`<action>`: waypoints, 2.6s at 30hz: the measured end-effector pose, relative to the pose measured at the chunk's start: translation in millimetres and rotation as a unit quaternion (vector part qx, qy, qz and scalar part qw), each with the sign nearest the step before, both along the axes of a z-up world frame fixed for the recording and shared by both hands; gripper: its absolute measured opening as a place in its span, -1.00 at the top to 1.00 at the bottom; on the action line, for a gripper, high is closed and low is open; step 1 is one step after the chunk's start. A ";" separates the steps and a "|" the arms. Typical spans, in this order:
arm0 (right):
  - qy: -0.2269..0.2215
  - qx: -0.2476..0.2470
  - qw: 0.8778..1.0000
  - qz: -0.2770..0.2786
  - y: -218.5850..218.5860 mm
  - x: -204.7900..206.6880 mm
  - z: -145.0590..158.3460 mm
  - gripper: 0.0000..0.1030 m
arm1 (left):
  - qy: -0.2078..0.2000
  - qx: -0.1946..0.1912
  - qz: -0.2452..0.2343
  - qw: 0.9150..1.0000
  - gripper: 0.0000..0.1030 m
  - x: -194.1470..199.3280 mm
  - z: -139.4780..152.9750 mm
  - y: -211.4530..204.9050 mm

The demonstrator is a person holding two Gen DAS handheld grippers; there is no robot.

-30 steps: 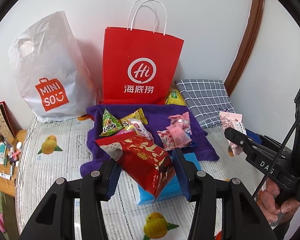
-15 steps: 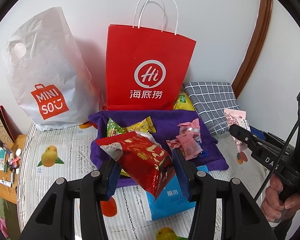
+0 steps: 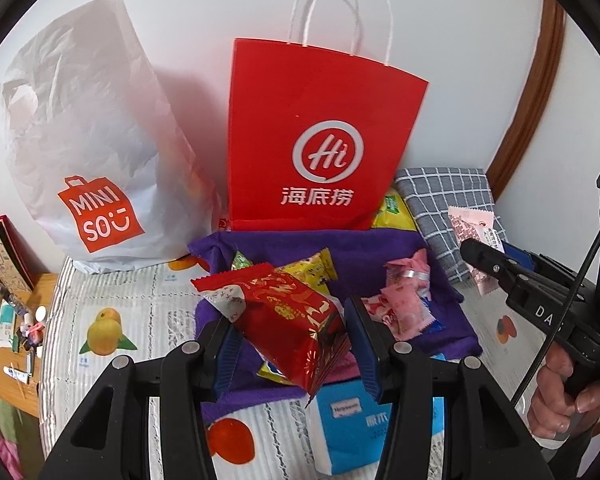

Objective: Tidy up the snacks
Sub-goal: 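Carry the red bag with the left tool while the right tool carries the white-pink packet to the towel, then open both tools releasing the red bag and white-pink packet onto the towel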

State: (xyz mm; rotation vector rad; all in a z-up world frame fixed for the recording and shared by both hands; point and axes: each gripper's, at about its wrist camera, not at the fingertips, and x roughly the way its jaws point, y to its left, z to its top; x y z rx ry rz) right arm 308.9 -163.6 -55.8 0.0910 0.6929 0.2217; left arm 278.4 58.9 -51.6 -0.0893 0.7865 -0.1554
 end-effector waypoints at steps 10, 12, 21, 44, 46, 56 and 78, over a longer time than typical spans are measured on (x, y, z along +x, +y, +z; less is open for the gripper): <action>0.023 0.012 1.000 0.005 3.6 28.7 -23.0 0.29 | 0.019 -0.004 0.010 1.000 0.07 19.9 -19.6 8.4; 0.031 0.012 0.999 0.002 0.7 33.5 -31.2 0.29 | 0.022 0.000 0.013 1.000 0.07 24.2 -22.9 11.2; 0.070 0.016 0.997 0.004 -8.3 54.9 -58.3 0.29 | 0.044 -0.013 0.012 0.999 0.07 42.3 -43.2 14.2; 0.121 -0.024 0.992 0.027 2.3 74.4 -102.3 0.29 | 0.064 -0.004 -0.012 0.998 0.07 71.3 -64.7 -12.9; 0.121 -0.027 0.992 0.027 3.1 75.0 -103.5 0.29 | 0.066 -0.004 -0.013 0.998 0.07 73.7 -66.1 -14.1; 0.123 -0.039 0.991 0.036 4.5 77.2 -107.4 0.27 | 0.078 -0.008 -0.021 0.997 0.07 81.2 -72.6 -24.2; 0.103 -0.050 0.993 0.030 2.8 56.1 -77.6 -0.10 | 0.101 -0.005 -0.010 0.995 -0.35 73.3 -73.4 -27.6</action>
